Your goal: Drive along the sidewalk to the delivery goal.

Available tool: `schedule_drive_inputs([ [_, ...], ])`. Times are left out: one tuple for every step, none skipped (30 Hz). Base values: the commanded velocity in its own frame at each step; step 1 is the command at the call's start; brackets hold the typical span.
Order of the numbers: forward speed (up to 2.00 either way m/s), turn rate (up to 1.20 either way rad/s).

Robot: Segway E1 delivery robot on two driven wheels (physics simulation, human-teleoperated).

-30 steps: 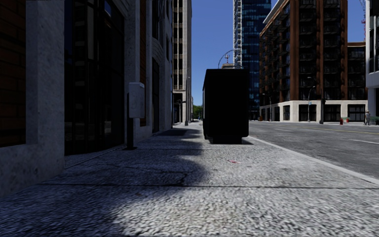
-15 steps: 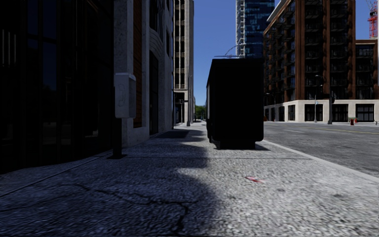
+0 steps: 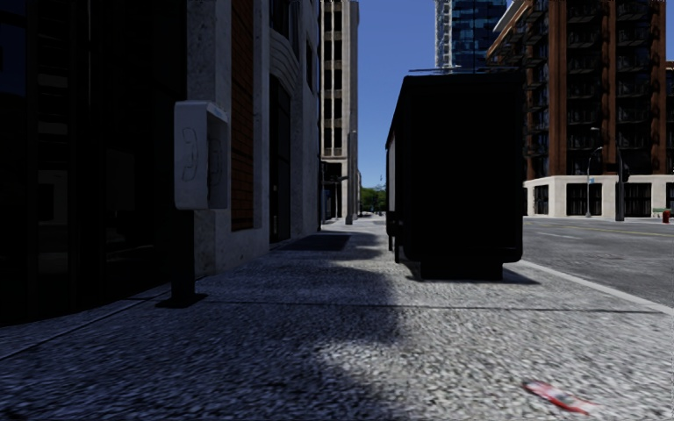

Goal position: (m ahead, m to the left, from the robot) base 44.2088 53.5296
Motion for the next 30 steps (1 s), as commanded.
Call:
schedule_drive_inputs([
  [2.00,0.23],
  [2.00,0.18],
  [2.00,0.17],
  [2.00,0.14],
  [2.00,0.14],
  [2.00,0.10],
  [2.00,0.00],
  [2.00,0.00],
  [2.00,0.00],
  [2.00,0.00],
  [2.00,0.00],
  [2.00,0.00],
  [2.00,0.00],
  [2.00,0.00],
  [2.00,0.00],
  [2.00,0.00],
  [2.00,0.00],
  [2.00,0.00],
  [2.00,0.00],
  [2.00,0.00],
  [2.00,0.00],
  [2.00,0.00],
  [2.00,0.00],
  [2.00,0.00],
  [2.00,0.00],
  [2.00,0.00],
  [2.00,0.00],
  [2.00,0.00],
  [2.00,0.00],
  [2.00,0.00],
])
